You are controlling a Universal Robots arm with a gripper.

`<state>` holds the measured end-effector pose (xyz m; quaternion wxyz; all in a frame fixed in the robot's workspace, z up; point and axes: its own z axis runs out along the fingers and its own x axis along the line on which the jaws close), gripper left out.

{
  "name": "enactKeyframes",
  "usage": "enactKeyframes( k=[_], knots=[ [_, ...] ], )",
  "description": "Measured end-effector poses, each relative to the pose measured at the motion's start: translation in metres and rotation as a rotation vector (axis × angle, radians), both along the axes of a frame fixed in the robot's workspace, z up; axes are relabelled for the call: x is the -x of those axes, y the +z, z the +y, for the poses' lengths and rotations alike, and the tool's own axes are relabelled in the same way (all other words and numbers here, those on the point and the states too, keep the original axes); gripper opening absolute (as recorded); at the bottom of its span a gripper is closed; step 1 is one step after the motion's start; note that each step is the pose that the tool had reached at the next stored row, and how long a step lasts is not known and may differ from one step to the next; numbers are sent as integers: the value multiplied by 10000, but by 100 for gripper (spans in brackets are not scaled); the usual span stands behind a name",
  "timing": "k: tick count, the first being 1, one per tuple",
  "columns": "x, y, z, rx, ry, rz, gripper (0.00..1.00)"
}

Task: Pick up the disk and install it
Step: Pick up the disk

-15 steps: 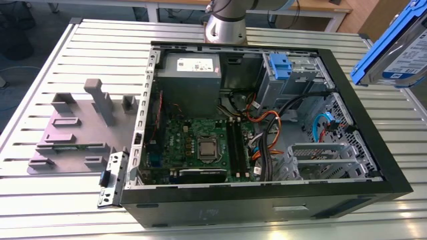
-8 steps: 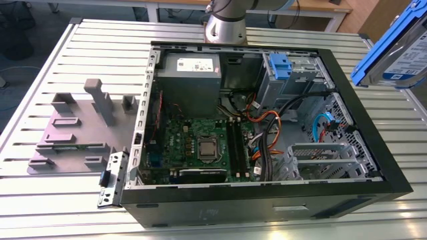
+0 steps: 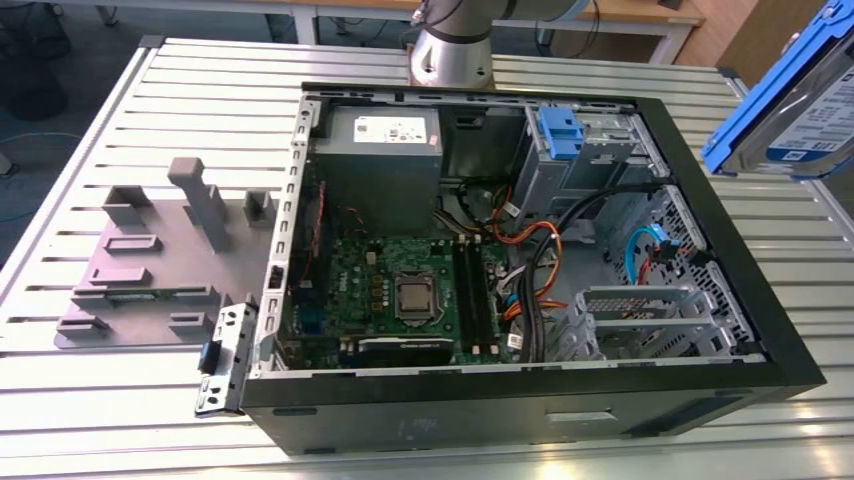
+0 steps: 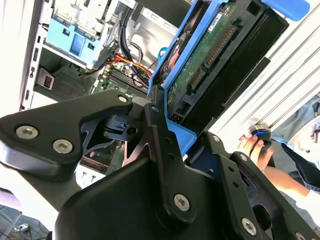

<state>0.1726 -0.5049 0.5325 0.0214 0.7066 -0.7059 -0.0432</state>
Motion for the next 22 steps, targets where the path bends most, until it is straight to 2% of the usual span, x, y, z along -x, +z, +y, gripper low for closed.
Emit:
enactKeyframes(
  k=[16, 22],
  knots=[
    [0, -8, -40, 1, 0, 0, 37],
    [0, -15, -70, 1, 1, 0, 37]
  ],
)
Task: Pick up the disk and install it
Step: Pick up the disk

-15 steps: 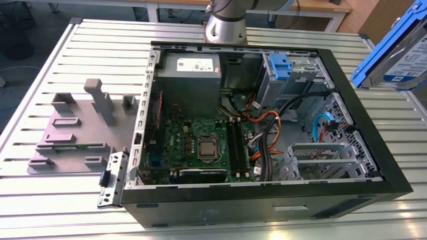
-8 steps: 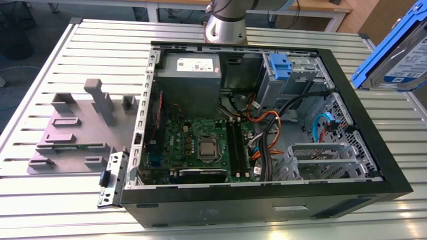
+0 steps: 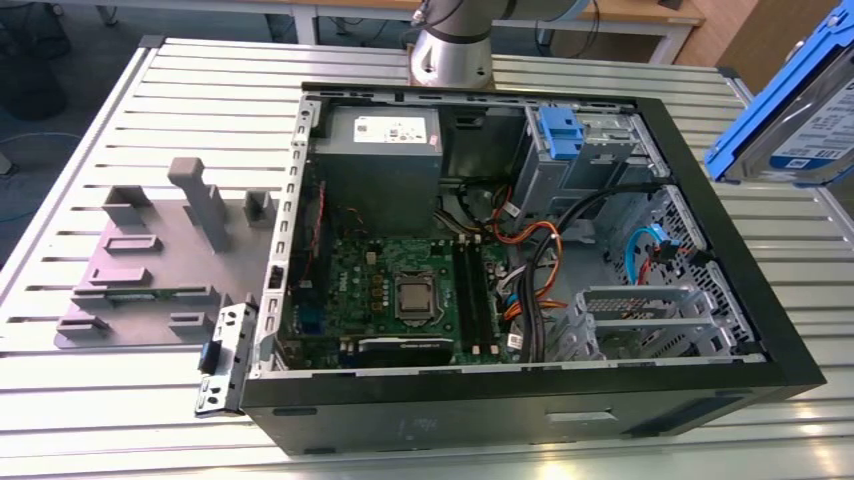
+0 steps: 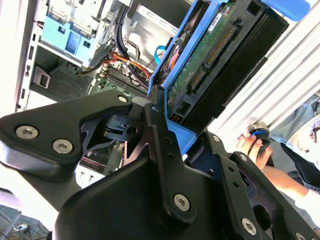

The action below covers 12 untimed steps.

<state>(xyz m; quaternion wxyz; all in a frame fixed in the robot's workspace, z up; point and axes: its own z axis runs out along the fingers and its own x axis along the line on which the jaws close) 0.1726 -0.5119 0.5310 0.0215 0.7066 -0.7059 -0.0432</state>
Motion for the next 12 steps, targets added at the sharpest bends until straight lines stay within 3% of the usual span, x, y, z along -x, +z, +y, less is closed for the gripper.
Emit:
enactKeyframes(
  k=[12],
  knots=[
    [0, -9, -35, 1, 0, 0, 37]
  ],
)
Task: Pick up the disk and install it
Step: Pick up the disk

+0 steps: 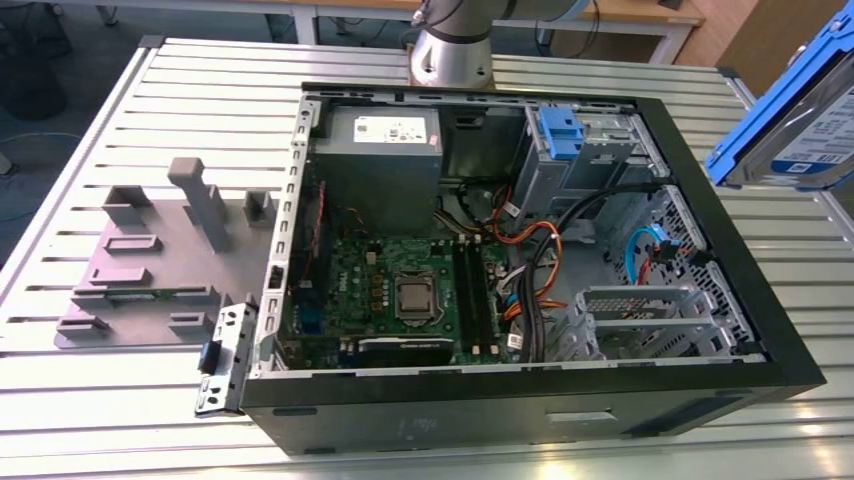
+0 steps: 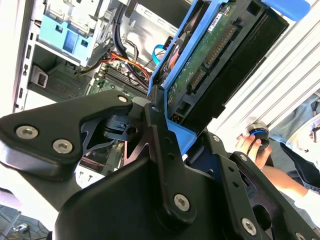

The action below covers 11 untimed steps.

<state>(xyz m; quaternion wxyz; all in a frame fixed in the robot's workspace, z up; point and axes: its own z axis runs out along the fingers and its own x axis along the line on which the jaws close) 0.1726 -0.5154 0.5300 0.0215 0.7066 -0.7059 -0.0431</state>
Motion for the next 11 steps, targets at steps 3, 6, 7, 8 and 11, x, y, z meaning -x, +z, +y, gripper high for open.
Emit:
enactKeyframes(
  k=[3, 6, 7, 8, 11],
  knots=[
    [0, -3, -9, -1, -1, 0, 37],
    [0, -5, -18, -1, 0, 0, 37],
    [0, -6, -21, -1, 0, 0, 37],
    [0, -6, -24, -1, 0, 0, 37],
    [0, -8, -32, -1, 0, 0, 37]
  ],
)
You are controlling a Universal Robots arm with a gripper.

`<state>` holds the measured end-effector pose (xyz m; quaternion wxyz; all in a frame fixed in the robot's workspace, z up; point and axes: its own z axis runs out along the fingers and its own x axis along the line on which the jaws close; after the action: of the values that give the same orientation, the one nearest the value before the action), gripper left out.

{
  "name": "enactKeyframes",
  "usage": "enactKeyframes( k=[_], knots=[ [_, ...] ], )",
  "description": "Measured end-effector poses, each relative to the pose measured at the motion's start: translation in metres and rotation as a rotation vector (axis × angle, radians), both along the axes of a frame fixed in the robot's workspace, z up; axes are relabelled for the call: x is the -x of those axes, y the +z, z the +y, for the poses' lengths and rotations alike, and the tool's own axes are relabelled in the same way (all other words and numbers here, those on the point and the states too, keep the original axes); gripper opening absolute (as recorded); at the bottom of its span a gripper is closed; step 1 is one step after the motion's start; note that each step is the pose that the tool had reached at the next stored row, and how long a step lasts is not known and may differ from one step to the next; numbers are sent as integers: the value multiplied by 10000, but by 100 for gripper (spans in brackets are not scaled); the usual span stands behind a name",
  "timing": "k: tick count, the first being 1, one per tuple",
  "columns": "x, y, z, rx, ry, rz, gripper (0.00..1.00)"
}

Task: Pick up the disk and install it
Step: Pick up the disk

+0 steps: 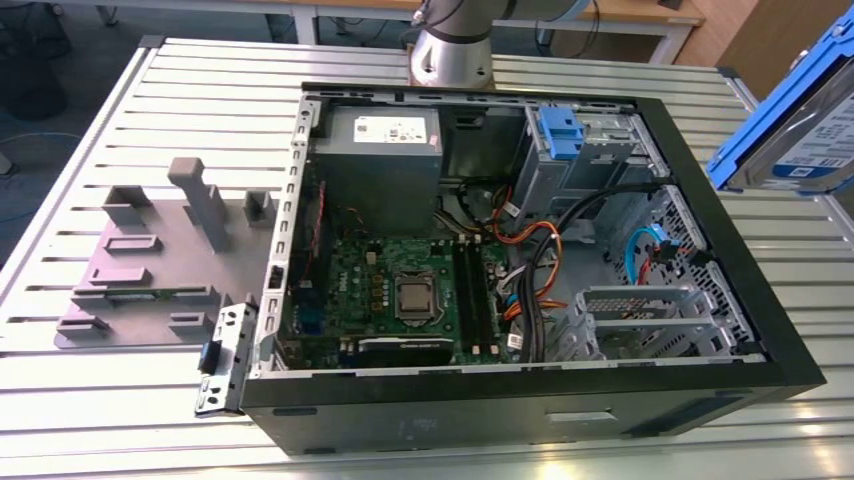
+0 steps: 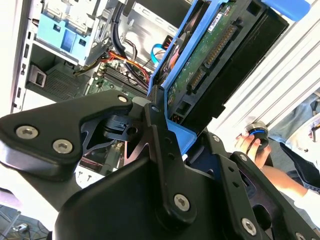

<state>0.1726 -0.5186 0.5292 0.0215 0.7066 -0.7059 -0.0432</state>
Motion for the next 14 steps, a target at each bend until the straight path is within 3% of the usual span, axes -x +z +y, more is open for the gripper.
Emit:
enactKeyframes(
  k=[14],
  knots=[
    [0, -9, -37, 0, 0, 0, 37]
  ],
)
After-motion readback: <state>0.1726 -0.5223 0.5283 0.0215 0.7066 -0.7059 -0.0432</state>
